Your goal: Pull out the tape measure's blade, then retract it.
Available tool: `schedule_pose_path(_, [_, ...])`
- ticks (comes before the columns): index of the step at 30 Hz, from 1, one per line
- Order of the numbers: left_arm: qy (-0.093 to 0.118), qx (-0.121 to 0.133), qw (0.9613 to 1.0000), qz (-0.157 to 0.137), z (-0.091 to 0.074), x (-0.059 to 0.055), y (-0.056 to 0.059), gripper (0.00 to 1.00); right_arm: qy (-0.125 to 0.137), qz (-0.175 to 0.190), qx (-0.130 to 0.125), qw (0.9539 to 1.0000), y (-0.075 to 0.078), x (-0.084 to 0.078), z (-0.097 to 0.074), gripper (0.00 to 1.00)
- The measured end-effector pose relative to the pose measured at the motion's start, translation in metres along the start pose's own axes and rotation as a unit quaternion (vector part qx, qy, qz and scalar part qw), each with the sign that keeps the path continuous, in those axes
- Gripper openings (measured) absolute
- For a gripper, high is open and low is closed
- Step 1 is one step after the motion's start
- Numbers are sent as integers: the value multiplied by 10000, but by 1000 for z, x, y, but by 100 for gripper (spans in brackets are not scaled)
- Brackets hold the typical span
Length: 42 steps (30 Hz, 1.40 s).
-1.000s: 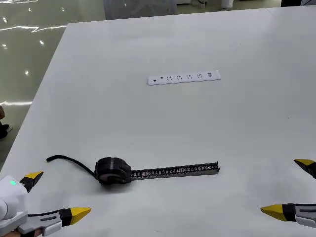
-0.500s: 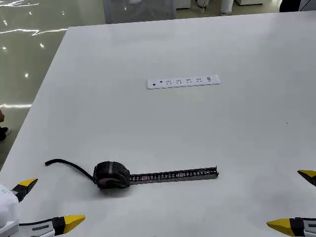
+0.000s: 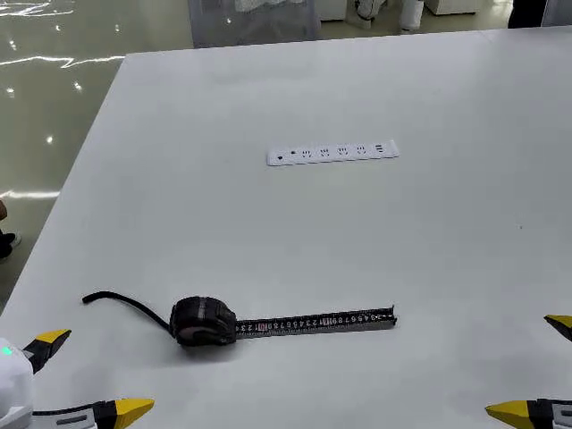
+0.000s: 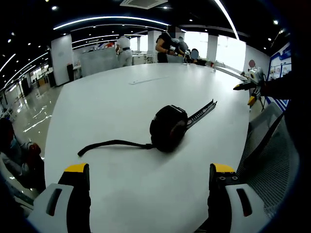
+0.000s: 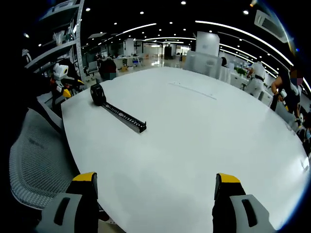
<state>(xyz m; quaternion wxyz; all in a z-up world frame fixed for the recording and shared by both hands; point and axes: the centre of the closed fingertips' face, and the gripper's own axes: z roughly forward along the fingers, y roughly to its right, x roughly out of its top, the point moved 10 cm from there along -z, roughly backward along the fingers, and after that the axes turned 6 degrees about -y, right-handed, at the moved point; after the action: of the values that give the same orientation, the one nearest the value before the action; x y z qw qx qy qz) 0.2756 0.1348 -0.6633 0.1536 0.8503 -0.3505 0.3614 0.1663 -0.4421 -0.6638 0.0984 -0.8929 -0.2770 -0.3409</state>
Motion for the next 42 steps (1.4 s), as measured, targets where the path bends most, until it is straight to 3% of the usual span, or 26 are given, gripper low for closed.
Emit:
schedule_pose_path(8, [28,-33,10000,-73,-2,2,0,99,-7,-87,-7,10000,1,0,-2,99])
schedule_pose_path(12, [172,8,9997,-150,-5,8,-1,99,-35,-20,8,10000,0,-1,-3,99])
schedule_pose_path(22, [213,-53,9998,-34,-1,22,2,99,-174,91,-46,9998,3,5,-4,99])
schedule_pose_path(29, [85,-115,9999,8,5,26,9,99,-179,-5,-37,9998,5,10,-4,99])
schedule_pose_path(32, [-54,-66,9999,-105,8,28,12,99,-143,50,11,9999,6,16,-4,99])
schedule_pose_path(39, [-20,-91,9999,-92,12,40,20,99,-190,-113,5,9998,10,25,-2,99])
schedule_pose_path(42, [-51,-86,9999,69,16,44,23,99,-147,-237,24,9996,12,32,-2,99])
